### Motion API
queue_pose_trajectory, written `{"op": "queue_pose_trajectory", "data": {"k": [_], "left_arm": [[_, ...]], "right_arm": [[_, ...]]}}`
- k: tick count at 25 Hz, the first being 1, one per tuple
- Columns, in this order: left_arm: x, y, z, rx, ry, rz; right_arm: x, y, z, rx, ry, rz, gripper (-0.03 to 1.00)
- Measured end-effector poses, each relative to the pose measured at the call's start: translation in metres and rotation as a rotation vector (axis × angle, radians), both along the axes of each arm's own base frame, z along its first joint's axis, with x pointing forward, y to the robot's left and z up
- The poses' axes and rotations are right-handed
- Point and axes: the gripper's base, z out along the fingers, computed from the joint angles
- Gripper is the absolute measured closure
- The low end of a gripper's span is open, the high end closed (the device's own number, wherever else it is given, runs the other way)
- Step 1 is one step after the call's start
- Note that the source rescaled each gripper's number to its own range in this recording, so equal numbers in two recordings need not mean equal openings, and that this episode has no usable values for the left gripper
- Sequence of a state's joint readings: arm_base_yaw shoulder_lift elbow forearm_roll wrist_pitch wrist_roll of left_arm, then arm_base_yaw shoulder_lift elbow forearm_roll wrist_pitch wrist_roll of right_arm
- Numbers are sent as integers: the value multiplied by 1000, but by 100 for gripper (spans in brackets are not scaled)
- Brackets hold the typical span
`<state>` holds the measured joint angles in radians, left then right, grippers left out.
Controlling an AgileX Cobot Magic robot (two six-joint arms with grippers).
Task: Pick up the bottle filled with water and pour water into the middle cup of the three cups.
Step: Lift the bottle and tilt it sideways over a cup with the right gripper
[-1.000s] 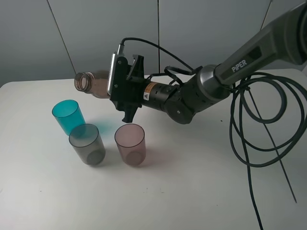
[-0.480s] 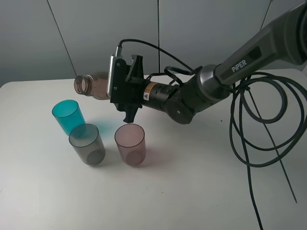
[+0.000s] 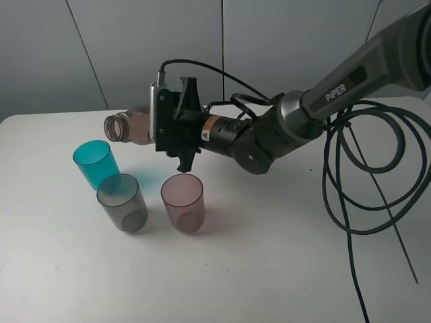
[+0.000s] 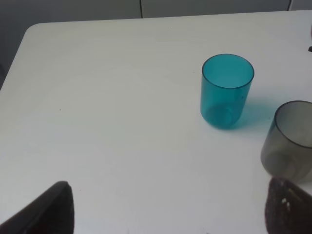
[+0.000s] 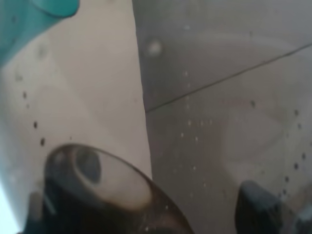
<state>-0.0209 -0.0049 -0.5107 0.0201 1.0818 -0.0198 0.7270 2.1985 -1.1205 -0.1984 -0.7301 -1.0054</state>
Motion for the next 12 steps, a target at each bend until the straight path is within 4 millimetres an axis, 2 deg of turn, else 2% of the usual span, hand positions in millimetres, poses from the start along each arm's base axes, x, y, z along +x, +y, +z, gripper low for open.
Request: {"op": "queue_pose_trajectory", "data": {"k": [12], "left_arm": [[0,0,0,-2,0,1]], "right_arm": [[0,0,0,-86,-100,36,96]]}}
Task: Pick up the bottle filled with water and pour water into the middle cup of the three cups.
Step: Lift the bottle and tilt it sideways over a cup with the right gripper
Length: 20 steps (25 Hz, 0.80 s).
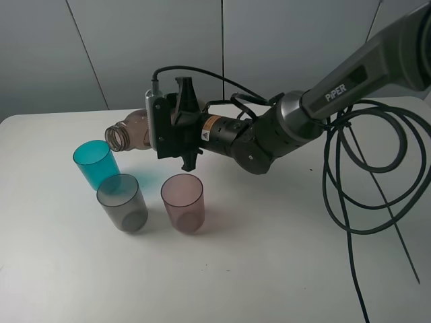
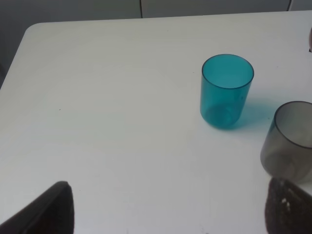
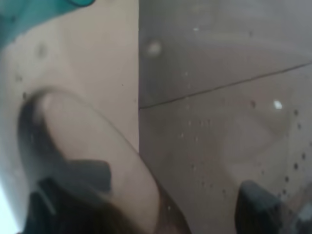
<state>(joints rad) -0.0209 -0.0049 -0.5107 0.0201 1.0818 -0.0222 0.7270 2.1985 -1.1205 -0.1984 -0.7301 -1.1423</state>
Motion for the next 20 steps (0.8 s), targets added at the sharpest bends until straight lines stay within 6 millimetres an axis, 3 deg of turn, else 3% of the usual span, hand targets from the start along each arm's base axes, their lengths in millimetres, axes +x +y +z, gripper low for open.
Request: {"op": "queue_pose_trajectory", "data": {"k": [20], "left_arm": [[0,0,0,0,0,0]], "right_arm": [[1,-1,0,-89,-105,19,96]]}}
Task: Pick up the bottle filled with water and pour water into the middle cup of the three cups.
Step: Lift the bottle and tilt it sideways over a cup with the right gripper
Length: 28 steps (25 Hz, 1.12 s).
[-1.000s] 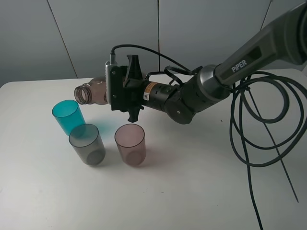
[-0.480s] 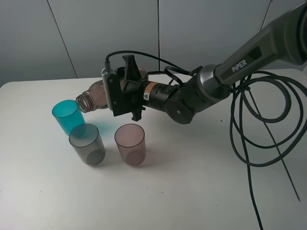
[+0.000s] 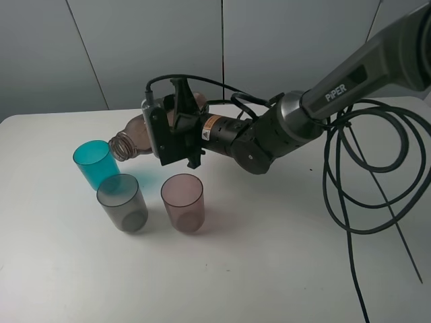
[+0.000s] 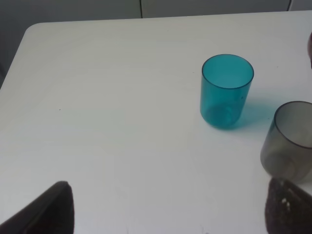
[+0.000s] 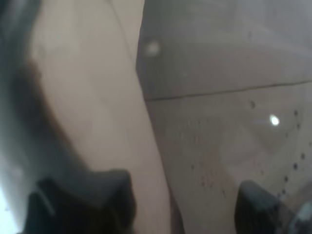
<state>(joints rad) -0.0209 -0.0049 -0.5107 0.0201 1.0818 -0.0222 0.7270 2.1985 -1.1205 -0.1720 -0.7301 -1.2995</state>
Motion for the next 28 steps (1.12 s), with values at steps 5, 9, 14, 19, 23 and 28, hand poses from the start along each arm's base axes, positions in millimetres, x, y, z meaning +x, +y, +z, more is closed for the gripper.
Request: {"op": "queue_pose_trajectory", "data": {"k": [5,9,14,19,23,28], "left_arm": [[0,0,0,0,0,0],[0,0,0,0,0,0],[0,0,0,0,0,0],[0,0,0,0,0,0],[0,0,0,0,0,0],[0,0,0,0,0,0]], "right_arm": [[0,0,0,-16,-19,2,96],[0,0,0,-38,-43,10,96],[0,0,0,-42,-49,11,96],[0,0,0,-45,-52,12,96],[0,0,0,-45,-52,12,96],[-1,1,0,-48,-56,13,96]]}}
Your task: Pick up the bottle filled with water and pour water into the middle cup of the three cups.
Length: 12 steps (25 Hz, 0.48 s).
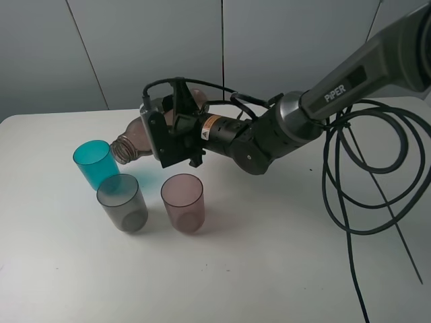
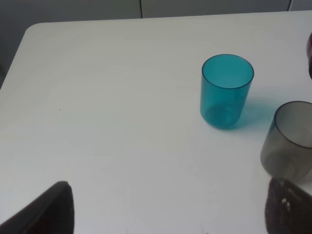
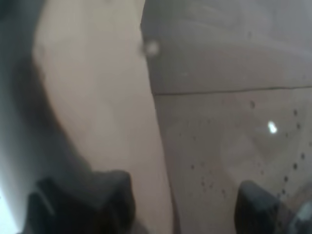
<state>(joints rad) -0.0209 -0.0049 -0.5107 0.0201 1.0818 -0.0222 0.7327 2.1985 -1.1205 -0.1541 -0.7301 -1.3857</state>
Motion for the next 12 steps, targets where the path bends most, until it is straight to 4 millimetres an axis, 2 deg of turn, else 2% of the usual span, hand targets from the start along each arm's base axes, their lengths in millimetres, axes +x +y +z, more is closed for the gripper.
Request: {"op": "queue_pose_trajectory", "data": {"k": [12], "left_arm": [[0,0,0,0,0,0]], "right_arm": [[0,0,0,-41,-46,13,96]]}}
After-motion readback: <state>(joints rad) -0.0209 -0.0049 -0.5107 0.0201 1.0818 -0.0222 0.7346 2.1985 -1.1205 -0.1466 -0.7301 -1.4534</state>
